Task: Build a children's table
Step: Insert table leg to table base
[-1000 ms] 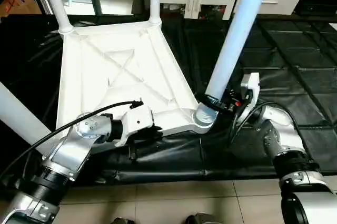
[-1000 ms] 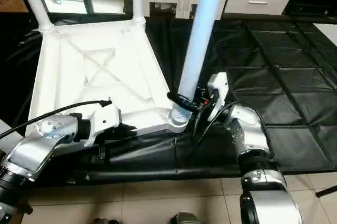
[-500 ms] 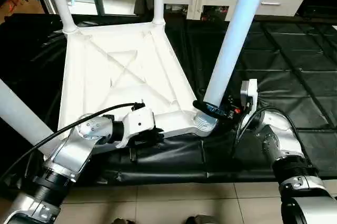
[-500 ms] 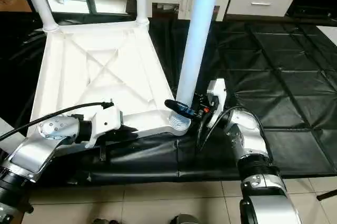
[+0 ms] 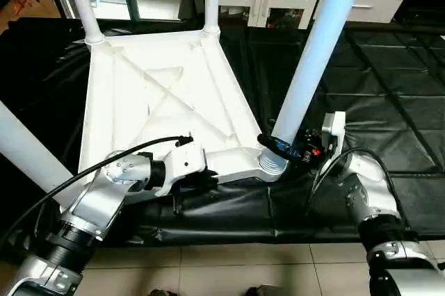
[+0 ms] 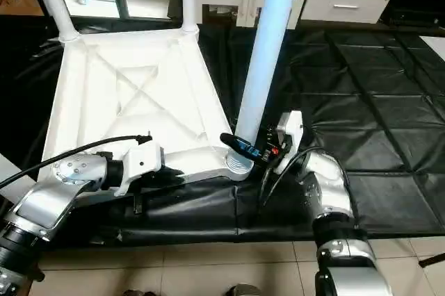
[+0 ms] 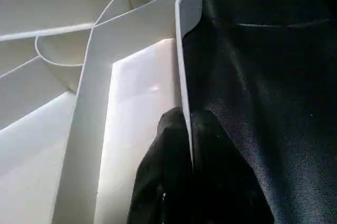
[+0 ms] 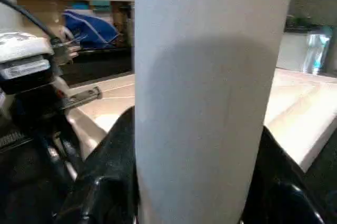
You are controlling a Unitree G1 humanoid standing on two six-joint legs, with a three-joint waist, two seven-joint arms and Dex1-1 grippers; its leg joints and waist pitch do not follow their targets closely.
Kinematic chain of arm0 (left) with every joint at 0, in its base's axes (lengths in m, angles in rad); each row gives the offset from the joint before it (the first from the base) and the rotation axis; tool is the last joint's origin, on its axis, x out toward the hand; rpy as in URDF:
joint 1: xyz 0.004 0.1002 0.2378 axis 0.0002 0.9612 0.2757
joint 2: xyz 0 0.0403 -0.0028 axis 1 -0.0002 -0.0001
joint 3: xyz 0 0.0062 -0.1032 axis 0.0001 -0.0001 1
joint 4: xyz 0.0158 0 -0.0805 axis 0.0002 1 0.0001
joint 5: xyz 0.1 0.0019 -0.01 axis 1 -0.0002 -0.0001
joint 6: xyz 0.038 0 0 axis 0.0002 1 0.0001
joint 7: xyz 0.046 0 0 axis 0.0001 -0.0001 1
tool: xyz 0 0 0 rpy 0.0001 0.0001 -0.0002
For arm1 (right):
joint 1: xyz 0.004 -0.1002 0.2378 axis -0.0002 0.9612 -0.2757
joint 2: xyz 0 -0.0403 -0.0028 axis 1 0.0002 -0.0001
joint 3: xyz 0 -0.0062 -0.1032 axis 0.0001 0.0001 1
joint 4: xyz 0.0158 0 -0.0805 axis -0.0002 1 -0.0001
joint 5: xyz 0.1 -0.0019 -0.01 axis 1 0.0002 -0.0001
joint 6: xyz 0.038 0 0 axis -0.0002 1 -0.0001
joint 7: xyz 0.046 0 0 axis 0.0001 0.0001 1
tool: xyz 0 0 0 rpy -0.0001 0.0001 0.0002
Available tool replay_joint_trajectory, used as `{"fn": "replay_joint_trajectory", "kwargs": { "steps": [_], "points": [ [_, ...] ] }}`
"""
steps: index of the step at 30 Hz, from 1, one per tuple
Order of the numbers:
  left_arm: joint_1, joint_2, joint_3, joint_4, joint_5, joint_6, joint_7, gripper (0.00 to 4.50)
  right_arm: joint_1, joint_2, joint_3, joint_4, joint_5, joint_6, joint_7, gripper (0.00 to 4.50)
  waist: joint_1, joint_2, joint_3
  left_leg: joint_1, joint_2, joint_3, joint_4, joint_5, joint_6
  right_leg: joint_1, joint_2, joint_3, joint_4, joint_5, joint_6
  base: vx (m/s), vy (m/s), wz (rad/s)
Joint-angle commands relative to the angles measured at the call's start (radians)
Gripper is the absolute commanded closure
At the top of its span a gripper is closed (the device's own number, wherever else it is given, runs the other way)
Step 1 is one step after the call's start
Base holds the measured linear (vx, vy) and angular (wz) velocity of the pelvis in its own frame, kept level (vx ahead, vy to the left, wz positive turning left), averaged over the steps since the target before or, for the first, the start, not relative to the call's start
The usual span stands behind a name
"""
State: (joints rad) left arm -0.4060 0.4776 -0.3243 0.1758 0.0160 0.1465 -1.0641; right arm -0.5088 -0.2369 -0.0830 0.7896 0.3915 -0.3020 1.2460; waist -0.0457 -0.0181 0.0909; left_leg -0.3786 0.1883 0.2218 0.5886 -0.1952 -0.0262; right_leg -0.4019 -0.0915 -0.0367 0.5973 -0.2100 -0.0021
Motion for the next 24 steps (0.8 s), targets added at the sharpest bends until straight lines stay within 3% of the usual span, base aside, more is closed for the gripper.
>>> {"fn": "replay_joint_trajectory", "kwargs": {
  "steps": [1, 3, 8, 12, 17, 21, 24],
  "points": [
    [0.015, -0.018, -0.031, 0.039, -0.004, 0.001, -0.002, 4.5, 0.061, -0.002, 0.023, 0.079, -0.059, 0.027, -0.019, 2.64, -0.006, 0.002, -0.027, 0.03, 0.058, -0.036, -0.101, -0.4, -0.014, -0.003, -0.047, 0.044, -0.091, -0.347, -0.205, 0.0, 0.0, 0.0],
    [0.013, -0.018, -0.031, 0.042, -0.001, -0.001, -0.003, 4.5, 0.065, 0.004, 0.019, 0.079, -0.05, 0.042, -0.026, 2.64, -0.006, 0.001, -0.025, 0.027, 0.058, -0.034, -0.103, -0.384, -0.002, -0.001, -0.047, 0.045, -0.09, -0.323, -0.215, 0.0, 0.0, 0.0],
    [0.011, -0.02, -0.033, 0.046, 0.004, -0.004, -0.002, 4.5, 0.081, 0.005, 0.025, 0.067, -0.033, 0.096, -0.006, 2.64, -0.005, 0.0, -0.022, 0.031, 0.058, -0.038, -0.105, -0.427, -0.013, -0.005, -0.052, 0.048, -0.1, -0.42, -0.192, 0.0, 0.0, 0.0],
    [0.011, -0.02, -0.034, 0.048, 0.007, -0.008, -0.002, 4.5, 0.096, 0.0, 0.042, 0.051, -0.029, 0.156, 0.019, 2.64, -0.003, 0.002, -0.025, 0.032, 0.06, -0.037, -0.108, -0.408, -0.014, -0.004, -0.05, 0.049, -0.099, -0.388, -0.194, 0.0, 0.0, 0.0],
    [0.011, -0.023, -0.035, 0.047, 0.011, -0.01, 0.003, 4.5, 0.085, 0.004, 0.022, 0.078, -0.049, 0.1, -0.051, 2.64, -0.005, -0.005, -0.03, 0.032, 0.058, -0.036, -0.108, -0.413, -0.015, -0.004, -0.049, 0.051, -0.1, -0.389, -0.195, 0.0, 0.0, 0.0],
    [0.012, -0.025, -0.036, 0.047, 0.014, -0.011, 0.006, 4.5, 0.089, 0.014, 0.006, 0.081, -0.057, 0.064, -0.093, 2.64, -0.008, -0.006, -0.024, 0.031, 0.057, -0.045, -0.111, -0.469, -0.027, -0.013, -0.051, 0.057, -0.108, -0.498, -0.157, 0.0, 0.0, 0.0],
    [0.013, -0.025, -0.037, 0.046, 0.015, -0.011, 0.009, 4.5, 0.121, 0.026, 0.013, 0.048, -0.064, 0.013, -0.094, 2.64, -0.008, -0.006, -0.023, 0.034, 0.057, -0.048, -0.114, -0.499, -0.035, -0.019, -0.049, 0.06, -0.112, -0.526, -0.136, 0.0, 0.0, 0.0]
  ]
}}
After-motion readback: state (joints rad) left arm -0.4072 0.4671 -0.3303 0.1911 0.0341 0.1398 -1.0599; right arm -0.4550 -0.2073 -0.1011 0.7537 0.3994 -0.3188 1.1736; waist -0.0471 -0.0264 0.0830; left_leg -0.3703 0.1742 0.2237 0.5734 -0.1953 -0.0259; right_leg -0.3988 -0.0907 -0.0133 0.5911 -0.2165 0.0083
